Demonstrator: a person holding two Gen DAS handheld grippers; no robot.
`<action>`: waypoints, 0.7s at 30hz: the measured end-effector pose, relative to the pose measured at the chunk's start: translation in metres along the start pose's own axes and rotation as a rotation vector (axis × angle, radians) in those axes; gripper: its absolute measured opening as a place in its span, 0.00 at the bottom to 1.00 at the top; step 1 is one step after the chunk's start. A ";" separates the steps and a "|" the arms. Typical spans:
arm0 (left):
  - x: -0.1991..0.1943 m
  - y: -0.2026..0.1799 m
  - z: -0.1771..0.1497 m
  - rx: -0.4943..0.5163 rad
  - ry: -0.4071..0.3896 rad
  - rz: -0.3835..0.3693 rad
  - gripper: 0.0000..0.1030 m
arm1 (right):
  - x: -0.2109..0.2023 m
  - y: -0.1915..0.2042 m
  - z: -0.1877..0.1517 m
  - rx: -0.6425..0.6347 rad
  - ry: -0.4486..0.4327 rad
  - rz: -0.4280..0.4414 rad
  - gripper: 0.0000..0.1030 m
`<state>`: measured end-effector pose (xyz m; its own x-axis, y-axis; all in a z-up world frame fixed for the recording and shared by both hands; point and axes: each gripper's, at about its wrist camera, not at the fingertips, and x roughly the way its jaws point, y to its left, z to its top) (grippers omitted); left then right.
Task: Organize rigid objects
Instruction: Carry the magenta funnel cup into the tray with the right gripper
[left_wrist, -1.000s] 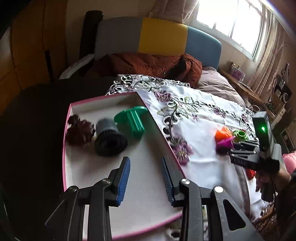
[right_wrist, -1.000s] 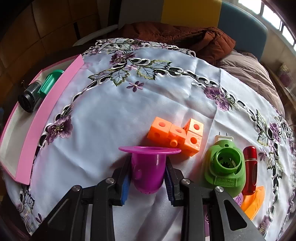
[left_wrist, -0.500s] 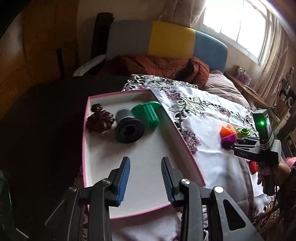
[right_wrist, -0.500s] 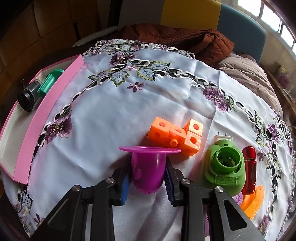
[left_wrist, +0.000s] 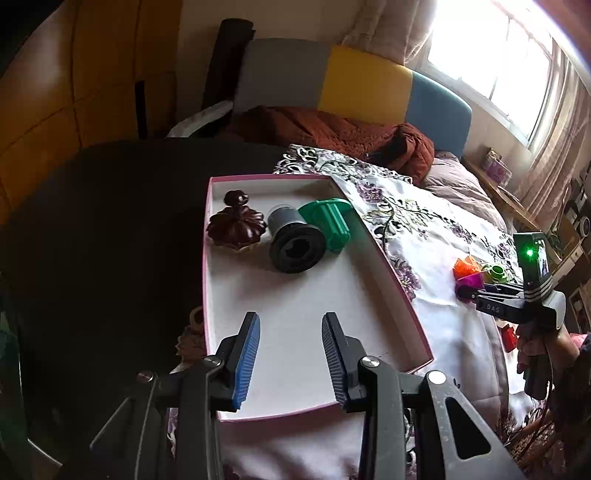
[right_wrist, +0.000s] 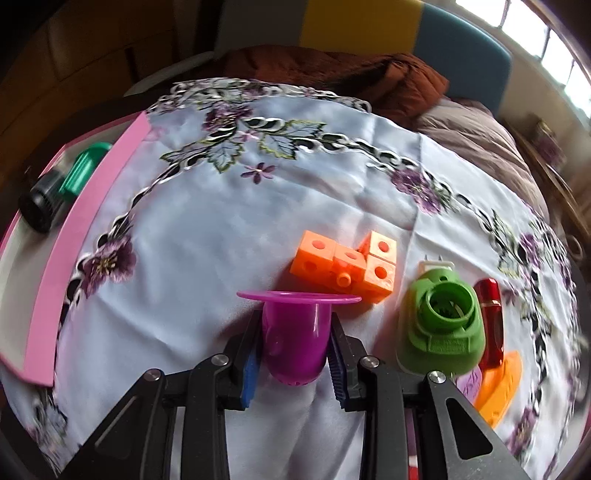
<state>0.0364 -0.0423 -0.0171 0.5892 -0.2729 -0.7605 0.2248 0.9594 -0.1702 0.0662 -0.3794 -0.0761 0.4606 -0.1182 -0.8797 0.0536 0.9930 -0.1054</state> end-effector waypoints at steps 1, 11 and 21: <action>0.000 0.002 -0.001 -0.006 0.000 0.001 0.34 | -0.001 0.001 0.000 0.009 0.001 -0.009 0.31; 0.003 0.020 -0.005 -0.049 0.010 0.008 0.34 | -0.040 0.020 0.007 0.094 -0.090 0.078 0.31; 0.002 0.034 -0.008 -0.094 0.002 0.022 0.34 | -0.074 0.112 0.032 -0.063 -0.174 0.244 0.31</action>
<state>0.0394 -0.0094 -0.0293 0.5919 -0.2516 -0.7657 0.1379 0.9676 -0.2113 0.0664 -0.2595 -0.0084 0.5983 0.1311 -0.7905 -0.1301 0.9893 0.0656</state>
